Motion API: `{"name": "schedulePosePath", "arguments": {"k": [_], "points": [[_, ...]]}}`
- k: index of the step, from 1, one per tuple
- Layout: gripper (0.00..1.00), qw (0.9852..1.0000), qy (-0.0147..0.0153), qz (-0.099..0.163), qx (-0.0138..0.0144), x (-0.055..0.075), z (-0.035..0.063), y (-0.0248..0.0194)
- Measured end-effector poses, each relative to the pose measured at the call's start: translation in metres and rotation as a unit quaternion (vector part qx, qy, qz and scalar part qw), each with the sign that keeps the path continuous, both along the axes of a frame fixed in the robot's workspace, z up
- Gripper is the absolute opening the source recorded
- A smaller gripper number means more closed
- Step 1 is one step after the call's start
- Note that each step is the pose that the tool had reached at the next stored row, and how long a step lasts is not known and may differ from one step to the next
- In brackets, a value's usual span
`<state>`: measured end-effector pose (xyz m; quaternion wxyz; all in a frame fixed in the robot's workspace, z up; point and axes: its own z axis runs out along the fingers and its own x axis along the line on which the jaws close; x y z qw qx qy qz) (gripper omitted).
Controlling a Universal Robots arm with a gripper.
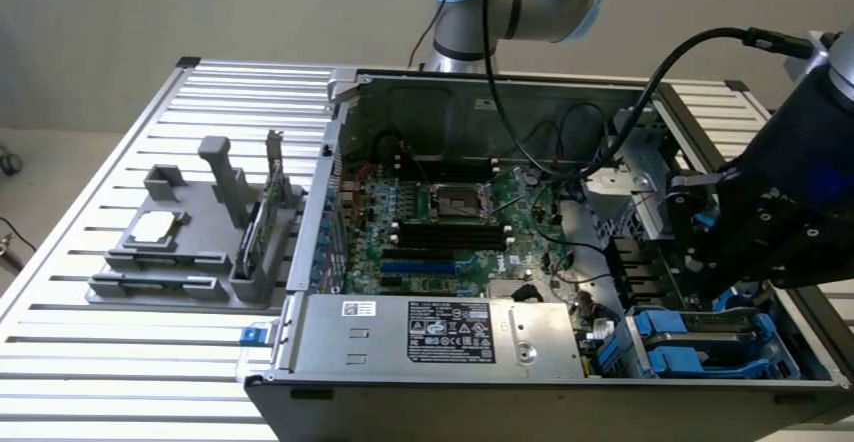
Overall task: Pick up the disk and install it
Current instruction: 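Insert the first disk wire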
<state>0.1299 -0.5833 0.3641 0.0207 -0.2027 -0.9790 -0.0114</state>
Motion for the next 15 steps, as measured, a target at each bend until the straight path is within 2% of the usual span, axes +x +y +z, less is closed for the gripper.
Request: {"name": "schedulePosePath", "arguments": {"k": [8,15], "points": [[0.22,0.9988,0.0000,-0.050,0.0000,0.000,0.0202,0.0000],[0.22,0.9957,0.0000,-0.092,-0.0001,0.000,0.0394,0.0000]]}}
